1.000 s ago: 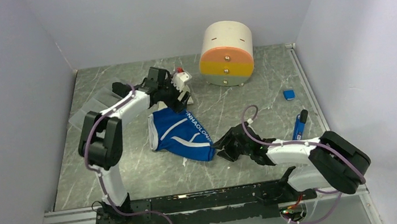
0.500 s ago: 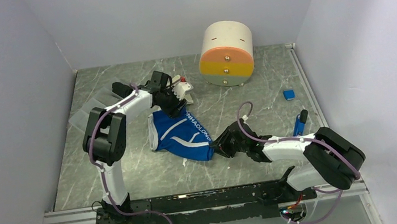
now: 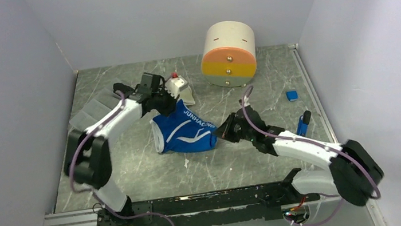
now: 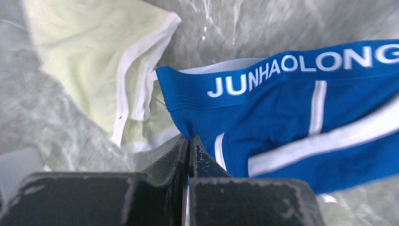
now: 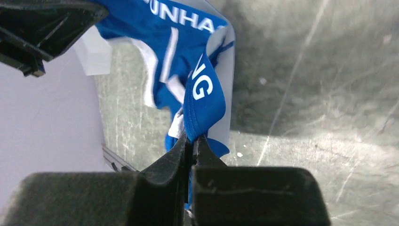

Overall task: Roll the underwear
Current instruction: Flatten out the underwear at the center of the board.

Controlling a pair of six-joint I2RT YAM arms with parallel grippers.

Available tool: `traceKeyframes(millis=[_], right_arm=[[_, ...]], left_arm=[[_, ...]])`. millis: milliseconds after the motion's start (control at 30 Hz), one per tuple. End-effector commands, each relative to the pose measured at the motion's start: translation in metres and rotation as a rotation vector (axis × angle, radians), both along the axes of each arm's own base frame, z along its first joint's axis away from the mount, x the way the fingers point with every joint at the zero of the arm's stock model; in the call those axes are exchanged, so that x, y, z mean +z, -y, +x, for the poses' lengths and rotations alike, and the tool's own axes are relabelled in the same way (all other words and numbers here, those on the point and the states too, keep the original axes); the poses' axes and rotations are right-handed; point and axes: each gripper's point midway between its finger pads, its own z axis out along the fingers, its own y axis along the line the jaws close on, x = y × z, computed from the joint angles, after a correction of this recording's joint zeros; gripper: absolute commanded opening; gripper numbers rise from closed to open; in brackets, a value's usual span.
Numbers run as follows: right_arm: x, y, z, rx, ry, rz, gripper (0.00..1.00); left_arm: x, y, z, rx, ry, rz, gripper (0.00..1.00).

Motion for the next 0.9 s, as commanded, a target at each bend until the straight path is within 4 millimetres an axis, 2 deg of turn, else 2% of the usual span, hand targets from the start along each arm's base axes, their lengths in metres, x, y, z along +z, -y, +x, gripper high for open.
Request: traceKeyframes(millis=[0,100,133,300,400,500,567,633,700,767,800,867], right_arm=[[0.044,0.025,0.009,0.097,0.245,-0.172,0.0],[0.065,0.039,0.004,0.138,0.334,-0.23,0.0],[0.073,0.046,0.001,0.145,0.354,-0.25,0.0],[0.128,0.062,-0.013,0.197,0.496,-0.286,0.0],[0.163,0.058,-0.032,0.305,0.589,-0.26,0.0],[0.2,0.048,-0.061,0.456,0.673,-0.188,0.0],[0.215,0.043,-0.075,0.53,0.705,-0.148,0.0],[0.216,0.04,-0.08,0.561,0.691,-0.133,0.0],[0.201,0.04,-0.07,0.536,0.63,-0.161,0.01],[0.177,0.04,-0.054,0.479,0.55,-0.206,0.01],[0.163,0.041,-0.044,0.453,0.508,-0.235,0.01],[0.126,0.046,-0.02,0.373,0.387,-0.332,0.01]], left_arm=[[0.089,0.001,-0.015,0.108,0.151,-0.204,0.05],[0.107,-0.003,-0.041,0.128,0.12,-0.265,0.05],[0.119,-0.006,-0.05,0.153,0.121,-0.29,0.05],[0.167,-0.019,-0.097,0.29,0.108,-0.498,0.05],[0.188,-0.037,-0.132,0.373,0.086,-0.565,0.05],[0.219,-0.05,-0.171,0.375,0.092,-0.636,0.05],[0.236,-0.059,-0.19,0.404,0.097,-0.689,0.05],[0.238,-0.066,-0.203,0.436,0.07,-0.699,0.05],[0.225,-0.066,-0.207,0.46,0.011,-0.682,0.05],[0.197,-0.062,-0.204,0.483,-0.06,-0.652,0.05],[0.172,-0.057,-0.202,0.492,-0.117,-0.635,0.05],[0.138,-0.049,-0.192,0.506,-0.169,-0.626,0.05]])
